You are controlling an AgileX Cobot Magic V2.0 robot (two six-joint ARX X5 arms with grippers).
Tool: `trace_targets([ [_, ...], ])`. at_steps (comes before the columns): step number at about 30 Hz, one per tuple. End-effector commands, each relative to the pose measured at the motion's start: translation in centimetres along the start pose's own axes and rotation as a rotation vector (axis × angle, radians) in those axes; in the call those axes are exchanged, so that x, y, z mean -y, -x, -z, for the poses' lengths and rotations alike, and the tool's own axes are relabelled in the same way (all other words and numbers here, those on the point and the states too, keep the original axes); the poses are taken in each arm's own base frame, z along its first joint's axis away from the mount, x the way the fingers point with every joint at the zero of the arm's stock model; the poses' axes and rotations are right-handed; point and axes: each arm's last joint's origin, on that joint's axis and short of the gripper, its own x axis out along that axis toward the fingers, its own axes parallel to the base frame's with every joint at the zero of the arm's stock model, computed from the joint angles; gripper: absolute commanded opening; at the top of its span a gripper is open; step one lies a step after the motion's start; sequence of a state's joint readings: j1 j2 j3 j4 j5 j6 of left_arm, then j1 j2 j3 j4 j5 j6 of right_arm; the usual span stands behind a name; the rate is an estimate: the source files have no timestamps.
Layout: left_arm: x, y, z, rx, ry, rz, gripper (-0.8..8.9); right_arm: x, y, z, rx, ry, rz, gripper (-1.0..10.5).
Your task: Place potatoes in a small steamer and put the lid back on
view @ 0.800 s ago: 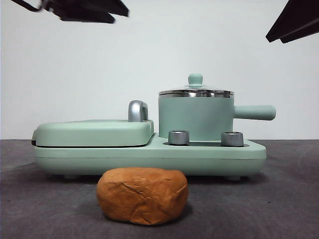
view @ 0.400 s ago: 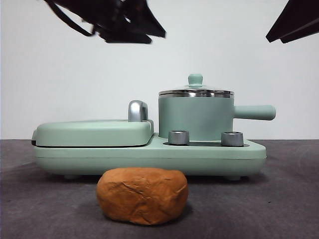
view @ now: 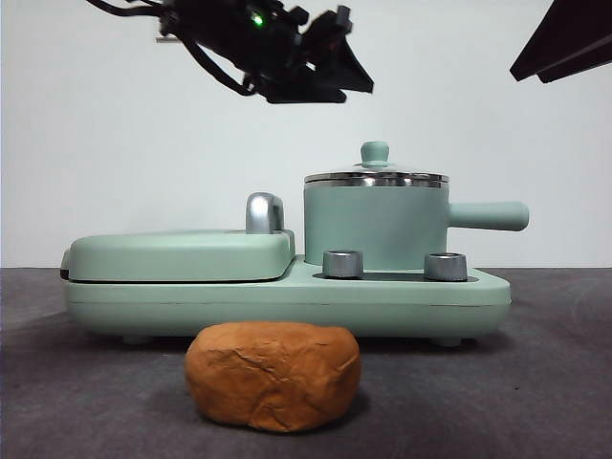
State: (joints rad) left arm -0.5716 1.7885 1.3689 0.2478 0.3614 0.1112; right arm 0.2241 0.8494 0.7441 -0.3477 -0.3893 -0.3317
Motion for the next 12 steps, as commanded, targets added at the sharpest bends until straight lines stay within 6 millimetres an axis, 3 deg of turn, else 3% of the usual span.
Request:
trace_targets([
  [1,0.1,-1.8,0.2,0.004,0.0,0.014,2.47,0.1,0.1,-0.7,0.022,-0.006,0.008,2.6],
  [12,-0.2,-4.6,2.8,-0.053,0.016,0.029,2.47,0.1,0.1,-0.7,0.022,-0.006,0.008,2.6],
])
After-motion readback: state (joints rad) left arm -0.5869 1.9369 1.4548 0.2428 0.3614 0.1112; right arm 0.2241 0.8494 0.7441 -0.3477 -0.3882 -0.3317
